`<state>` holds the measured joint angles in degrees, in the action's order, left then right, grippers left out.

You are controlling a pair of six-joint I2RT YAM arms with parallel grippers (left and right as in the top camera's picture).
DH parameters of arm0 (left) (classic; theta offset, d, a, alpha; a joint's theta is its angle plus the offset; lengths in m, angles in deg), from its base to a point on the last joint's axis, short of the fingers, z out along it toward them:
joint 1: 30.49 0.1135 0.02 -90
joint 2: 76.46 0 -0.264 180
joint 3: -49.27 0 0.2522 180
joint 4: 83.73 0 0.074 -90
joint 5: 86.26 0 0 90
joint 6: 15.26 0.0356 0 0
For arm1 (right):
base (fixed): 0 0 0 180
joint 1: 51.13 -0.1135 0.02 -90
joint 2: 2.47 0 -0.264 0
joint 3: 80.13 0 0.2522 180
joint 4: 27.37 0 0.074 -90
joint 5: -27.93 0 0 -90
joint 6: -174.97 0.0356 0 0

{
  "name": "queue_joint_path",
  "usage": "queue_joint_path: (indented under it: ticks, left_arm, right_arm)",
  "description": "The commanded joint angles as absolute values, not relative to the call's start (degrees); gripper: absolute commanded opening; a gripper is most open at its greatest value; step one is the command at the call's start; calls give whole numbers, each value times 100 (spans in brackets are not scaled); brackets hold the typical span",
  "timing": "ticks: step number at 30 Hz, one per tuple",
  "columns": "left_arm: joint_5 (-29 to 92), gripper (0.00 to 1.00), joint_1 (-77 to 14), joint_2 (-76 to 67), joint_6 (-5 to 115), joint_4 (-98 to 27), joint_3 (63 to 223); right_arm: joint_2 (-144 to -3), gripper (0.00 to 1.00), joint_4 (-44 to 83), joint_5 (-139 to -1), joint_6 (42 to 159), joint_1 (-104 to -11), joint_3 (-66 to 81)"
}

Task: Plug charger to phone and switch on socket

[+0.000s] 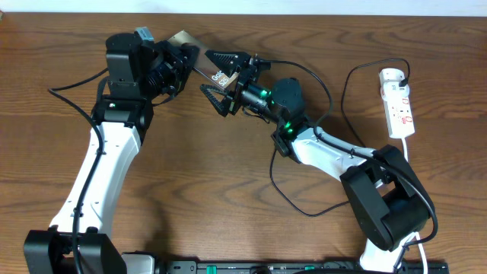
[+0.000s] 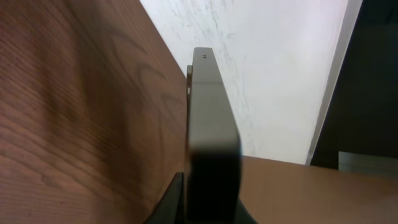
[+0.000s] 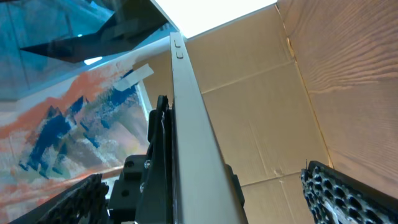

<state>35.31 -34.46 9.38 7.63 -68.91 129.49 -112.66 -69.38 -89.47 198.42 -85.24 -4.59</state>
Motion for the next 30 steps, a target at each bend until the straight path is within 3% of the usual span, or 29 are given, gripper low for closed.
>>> queue_joint_path:
  ticks: [1,30]
  left_arm:
    - [3585,7,-3435,925,802,-6987,13076]
    - [4798,7,-2453,925,1060,-6987,13076]
  right_arm:
    - [-11231,99,-6953,-8947,19801,-8568,-424]
    - [-11229,99,-6949,-8963,19425,-8557,-424]
